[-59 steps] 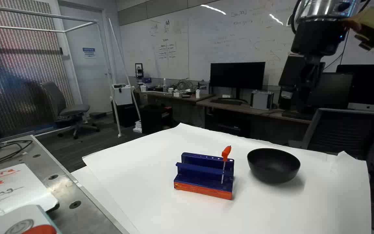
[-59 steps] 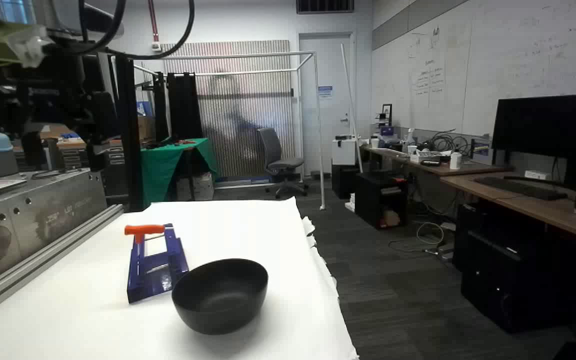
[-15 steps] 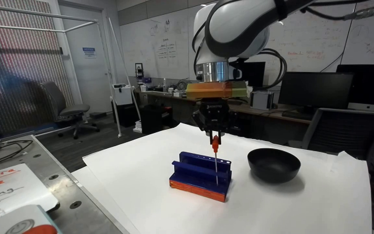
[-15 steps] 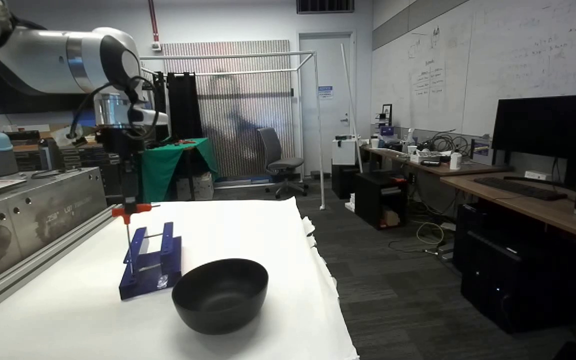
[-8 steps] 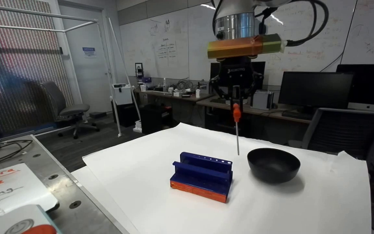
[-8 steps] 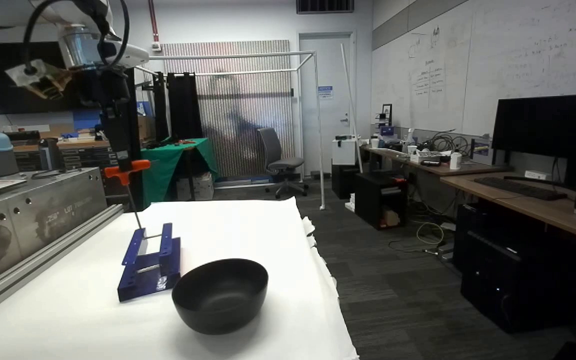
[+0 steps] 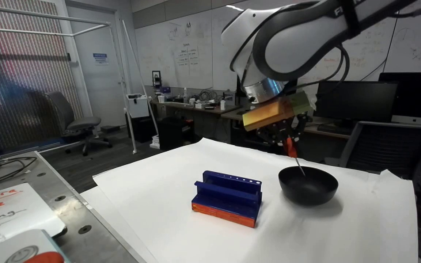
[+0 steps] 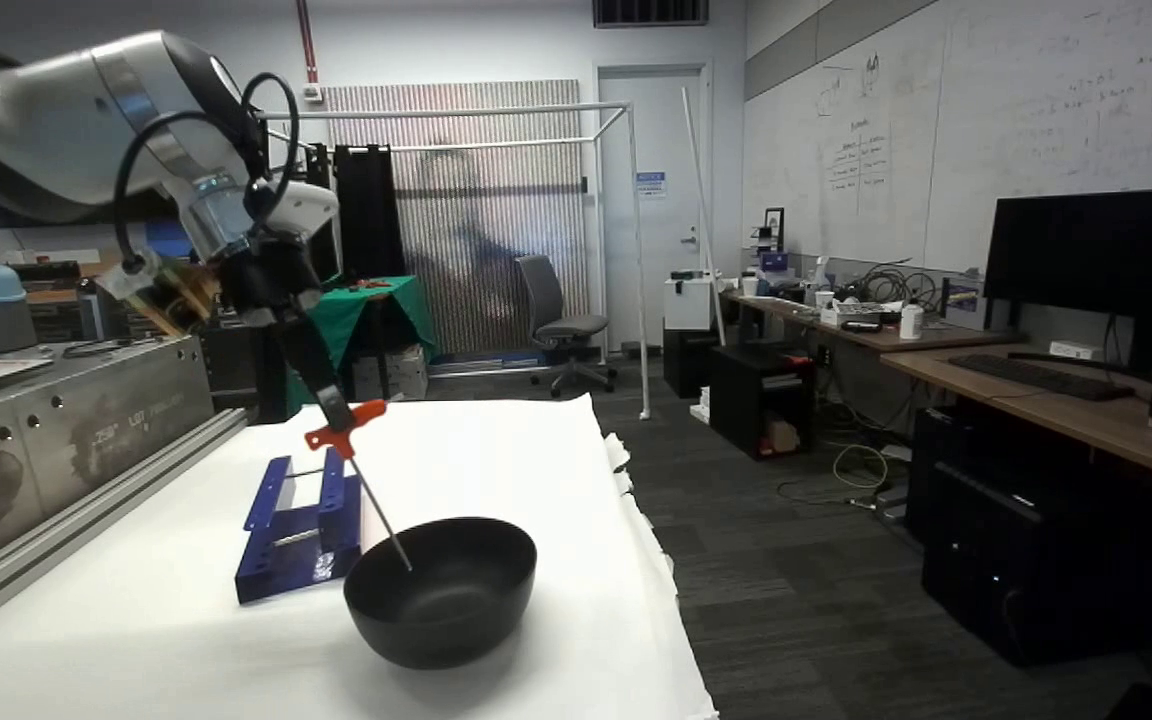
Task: Pick up the orange object and put it in the black bowl.
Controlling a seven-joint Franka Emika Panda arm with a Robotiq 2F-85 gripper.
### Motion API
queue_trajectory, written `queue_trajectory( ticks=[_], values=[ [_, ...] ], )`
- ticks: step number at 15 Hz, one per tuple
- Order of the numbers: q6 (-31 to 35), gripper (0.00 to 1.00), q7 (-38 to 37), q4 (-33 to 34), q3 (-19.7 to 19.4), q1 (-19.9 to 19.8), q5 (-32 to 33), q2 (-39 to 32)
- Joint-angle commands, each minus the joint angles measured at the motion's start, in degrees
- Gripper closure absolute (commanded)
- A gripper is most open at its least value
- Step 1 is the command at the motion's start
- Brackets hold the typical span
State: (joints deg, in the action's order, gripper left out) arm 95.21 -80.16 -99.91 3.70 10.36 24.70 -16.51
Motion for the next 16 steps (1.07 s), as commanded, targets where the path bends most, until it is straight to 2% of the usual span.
queue_trajectory(
  ticks=[1, 5, 6, 7, 8, 13, 15, 16],
  values=[
    [-3.8, 0.94, -2.2, 4.0, -1.7, 1.2, 2.5, -5.9],
    [-2.2, 0.93, -0.5, 5.4, -2.9, 1.0, 1.7, -10.3],
    [-1.9, 0.80, -0.3, 5.7, -3.1, 1.0, 1.5, -11.1],
    [-1.9, 0.54, -0.2, 6.2, -3.3, 1.0, 1.4, -11.7],
    [-1.7, 0.53, -0.3, 6.5, -3.5, 0.9, 1.1, -12.1],
    [-0.1, 0.16, 0.6, 6.3, -4.2, -0.3, -0.8, -11.3],
    [3.7, 0.02, 3.7, 4.4, -3.3, -1.8, -4.0, -8.5],
    [6.0, 0.00, 5.6, 3.2, -2.9, -2.4, -5.7, -7.0]
  ],
)
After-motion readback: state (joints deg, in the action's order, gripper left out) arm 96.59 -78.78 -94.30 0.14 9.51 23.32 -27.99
